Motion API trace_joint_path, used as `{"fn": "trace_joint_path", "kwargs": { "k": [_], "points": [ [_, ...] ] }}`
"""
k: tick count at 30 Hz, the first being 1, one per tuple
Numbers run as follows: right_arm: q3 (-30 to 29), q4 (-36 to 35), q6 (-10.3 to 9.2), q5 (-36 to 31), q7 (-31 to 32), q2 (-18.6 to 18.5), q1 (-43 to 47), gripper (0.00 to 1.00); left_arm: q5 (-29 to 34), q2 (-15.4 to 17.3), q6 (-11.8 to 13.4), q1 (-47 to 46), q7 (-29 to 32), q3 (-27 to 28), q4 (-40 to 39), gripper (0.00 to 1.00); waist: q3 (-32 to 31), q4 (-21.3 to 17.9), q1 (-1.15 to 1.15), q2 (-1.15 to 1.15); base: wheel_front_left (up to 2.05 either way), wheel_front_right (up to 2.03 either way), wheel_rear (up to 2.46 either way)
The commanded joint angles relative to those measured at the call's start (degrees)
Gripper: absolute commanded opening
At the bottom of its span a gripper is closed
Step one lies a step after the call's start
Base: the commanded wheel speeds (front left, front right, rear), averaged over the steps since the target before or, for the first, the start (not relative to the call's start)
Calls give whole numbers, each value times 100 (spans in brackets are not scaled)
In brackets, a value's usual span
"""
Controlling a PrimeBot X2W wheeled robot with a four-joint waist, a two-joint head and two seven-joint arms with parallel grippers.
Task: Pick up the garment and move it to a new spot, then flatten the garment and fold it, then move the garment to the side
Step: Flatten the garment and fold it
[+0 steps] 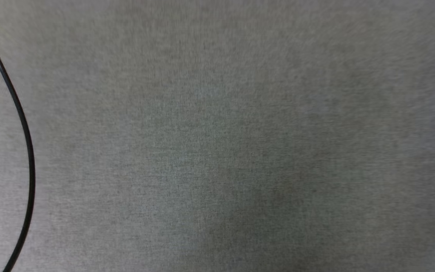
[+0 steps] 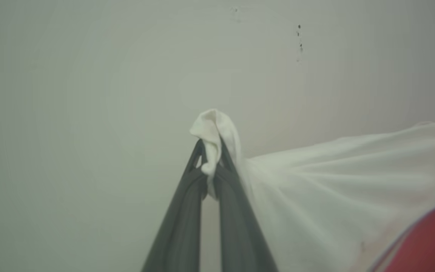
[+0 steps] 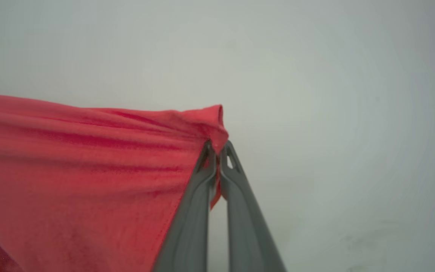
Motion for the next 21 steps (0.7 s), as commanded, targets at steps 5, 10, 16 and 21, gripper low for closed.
{"fn": "trace_joint_path", "kwargs": {
  "k": [5,10,16,21],
  "points": [
    [175,369,-61,-63,-155,42,-241,0,-102,64,-29,-161,-201,41,492,0,807,119,-1,0,0,0,0],
    [417,668,-47,53,-278,133,-211,0,-269,-56,-137,18,-319,25,865,0,998,147,-1,0,0,0,0],
    [805,992,-42,360,-505,139,142,0,-772,-196,-240,461,-364,62,1334,0,1011,158,-1,0,0,0,0],
    [1183,1003,-41,763,-782,97,1024,0,-1392,-250,-253,1386,-384,-58,1260,0,709,108,-1,0,0,0,0]
  ]
}}
